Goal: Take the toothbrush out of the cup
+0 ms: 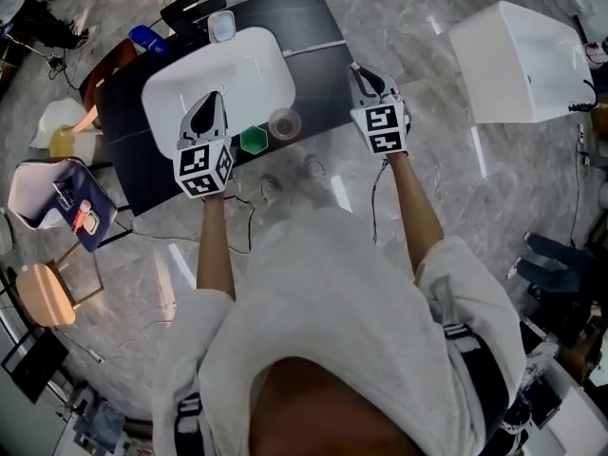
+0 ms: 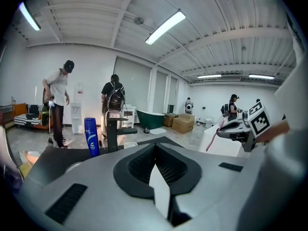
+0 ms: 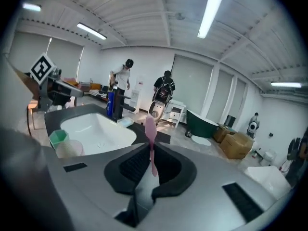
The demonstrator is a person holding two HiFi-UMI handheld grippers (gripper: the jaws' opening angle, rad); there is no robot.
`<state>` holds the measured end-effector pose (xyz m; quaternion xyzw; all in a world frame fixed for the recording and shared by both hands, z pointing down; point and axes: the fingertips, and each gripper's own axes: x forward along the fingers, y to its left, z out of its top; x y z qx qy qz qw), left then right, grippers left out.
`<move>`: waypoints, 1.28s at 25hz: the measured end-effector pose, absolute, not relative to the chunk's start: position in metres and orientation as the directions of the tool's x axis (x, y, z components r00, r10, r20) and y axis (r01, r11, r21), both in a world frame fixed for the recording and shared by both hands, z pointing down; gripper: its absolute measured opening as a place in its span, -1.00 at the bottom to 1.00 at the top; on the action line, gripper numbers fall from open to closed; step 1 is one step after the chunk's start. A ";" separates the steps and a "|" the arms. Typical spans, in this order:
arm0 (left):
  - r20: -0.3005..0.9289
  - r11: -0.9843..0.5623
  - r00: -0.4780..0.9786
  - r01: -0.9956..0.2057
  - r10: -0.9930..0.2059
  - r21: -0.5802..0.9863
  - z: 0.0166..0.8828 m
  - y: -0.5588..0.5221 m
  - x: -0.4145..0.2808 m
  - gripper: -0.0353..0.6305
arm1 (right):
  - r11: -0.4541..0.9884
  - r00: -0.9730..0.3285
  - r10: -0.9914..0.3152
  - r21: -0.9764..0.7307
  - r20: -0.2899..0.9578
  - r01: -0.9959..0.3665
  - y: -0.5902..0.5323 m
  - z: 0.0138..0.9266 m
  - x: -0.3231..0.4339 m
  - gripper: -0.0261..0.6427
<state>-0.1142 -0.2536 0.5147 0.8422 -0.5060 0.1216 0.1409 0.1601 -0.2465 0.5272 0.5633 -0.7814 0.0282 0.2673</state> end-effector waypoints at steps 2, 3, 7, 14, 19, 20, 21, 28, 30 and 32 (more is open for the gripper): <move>0.353 -0.436 0.447 -0.893 -0.822 0.115 0.517 -0.256 -0.121 -0.82 | 0.385 -0.189 -0.845 0.324 0.500 -0.864 -0.257 0.544 0.160 -0.80; 0.357 -0.429 0.440 -0.896 -0.824 0.115 0.518 -0.256 -0.124 -0.82 | 0.403 -0.173 -0.833 0.362 0.526 -0.840 -0.263 0.553 0.159 -0.80; 0.368 -0.403 0.416 -0.908 -0.832 0.115 0.523 -0.260 -0.138 -0.82 | 0.518 -0.117 -0.777 0.523 0.619 -0.677 -0.281 0.590 0.148 -0.80; 0.388 -0.358 0.374 -0.927 -0.842 0.116 0.529 -0.264 -0.161 -0.82 | 0.709 -0.080 -0.669 0.602 0.739 -0.369 -0.301 0.649 0.119 -0.80; 0.402 -0.328 0.346 -0.938 -0.848 0.114 0.533 -0.264 -0.172 -0.82 | 0.773 -0.067 -0.613 0.579 0.788 -0.260 -0.316 0.677 0.104 -0.80; 0.404 -0.323 0.340 -0.940 -0.849 0.112 0.534 -0.264 -0.174 -0.82 | 0.787 -0.065 -0.600 0.573 0.797 -0.229 -0.317 0.684 0.102 -0.80; 0.406 -0.318 0.335 -0.942 -0.850 0.110 0.534 -0.263 -0.175 -0.82 | 0.799 -0.064 -0.589 0.568 0.806 -0.199 -0.317 0.690 0.100 -0.80; 0.415 -0.282 0.298 -0.954 -0.860 0.100 0.536 -0.257 -0.188 -0.82 | 0.849 -0.043 -0.527 0.522 0.849 -0.082 -0.314 0.720 0.099 -0.80; 0.417 -0.278 0.293 -0.956 -0.860 0.098 0.536 -0.255 -0.189 -0.82 | 0.850 -0.052 -0.526 0.522 0.849 -0.072 -0.314 0.722 0.097 -0.80; 0.417 -0.279 0.293 -0.955 -0.860 0.097 0.535 -0.254 -0.188 -0.82 | 0.848 -0.060 -0.529 0.525 0.847 -0.074 -0.315 0.722 0.096 -0.80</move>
